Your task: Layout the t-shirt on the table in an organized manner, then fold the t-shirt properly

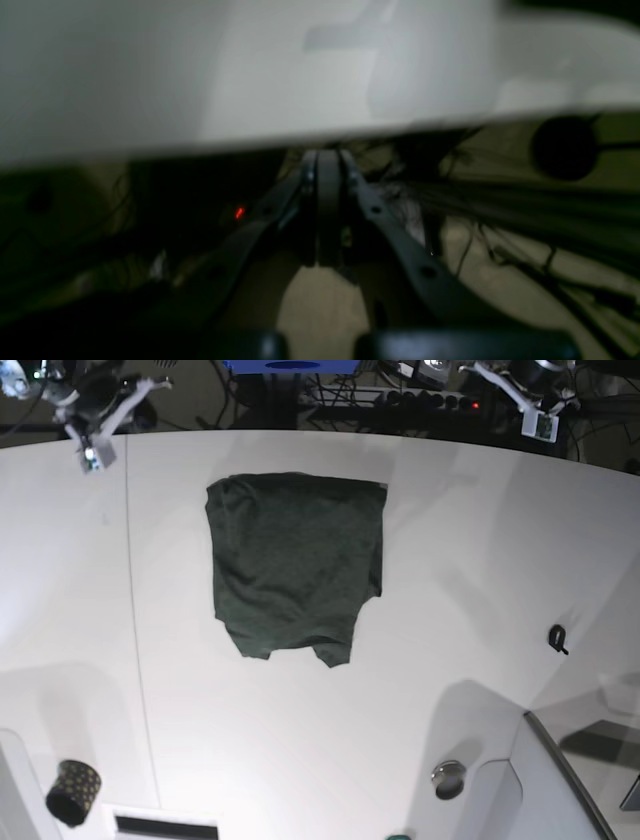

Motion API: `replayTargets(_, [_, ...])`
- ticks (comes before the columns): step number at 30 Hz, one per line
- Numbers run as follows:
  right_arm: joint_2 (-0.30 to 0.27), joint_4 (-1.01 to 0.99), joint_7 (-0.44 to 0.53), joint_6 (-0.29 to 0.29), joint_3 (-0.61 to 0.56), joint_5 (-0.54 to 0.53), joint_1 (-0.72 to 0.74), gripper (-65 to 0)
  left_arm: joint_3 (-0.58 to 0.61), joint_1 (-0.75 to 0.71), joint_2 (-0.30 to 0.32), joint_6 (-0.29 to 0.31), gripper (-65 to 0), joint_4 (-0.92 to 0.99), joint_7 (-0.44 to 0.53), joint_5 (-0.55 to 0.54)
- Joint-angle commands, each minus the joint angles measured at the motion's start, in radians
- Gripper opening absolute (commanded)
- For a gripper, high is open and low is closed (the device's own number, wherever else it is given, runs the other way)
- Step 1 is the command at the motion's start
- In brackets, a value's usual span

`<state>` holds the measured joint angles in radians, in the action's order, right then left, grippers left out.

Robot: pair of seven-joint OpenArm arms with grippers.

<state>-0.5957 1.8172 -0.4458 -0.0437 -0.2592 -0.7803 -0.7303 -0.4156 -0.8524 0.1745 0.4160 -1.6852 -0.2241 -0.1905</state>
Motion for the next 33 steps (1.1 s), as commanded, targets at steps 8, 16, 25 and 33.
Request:
replayTargets(8, [0.03, -0.195, -0.003, 0.008, -0.093, 0.003, -0.002, -64.4, 0.039, -0.029, 0.006, 0.004, -65.0, 0.233, 0.025, -0.011])
replayTargets(16, [0.233, -0.767, 0.002, 0.006, -0.335, 0.381, 0.248, -64.4, 0.355, 0.157, 0.052, -0.001, -65.0, 0.71, 0.243, 0.151])
replayTargets(25, [0.448, -1.787, 0.552, 0.005, -0.299, 0.717, 0.599, -63.5, 0.433, 0.621, -0.022, -0.001, -65.0, 1.655, 0.526, 0.326])
replayTargets(33, [0.44, -1.781, 0.723, 0.005, -0.16, 0.717, 0.59, -63.5, 0.436, 0.663, -0.031, -0.205, -65.0, 1.594, 0.584, 0.334])
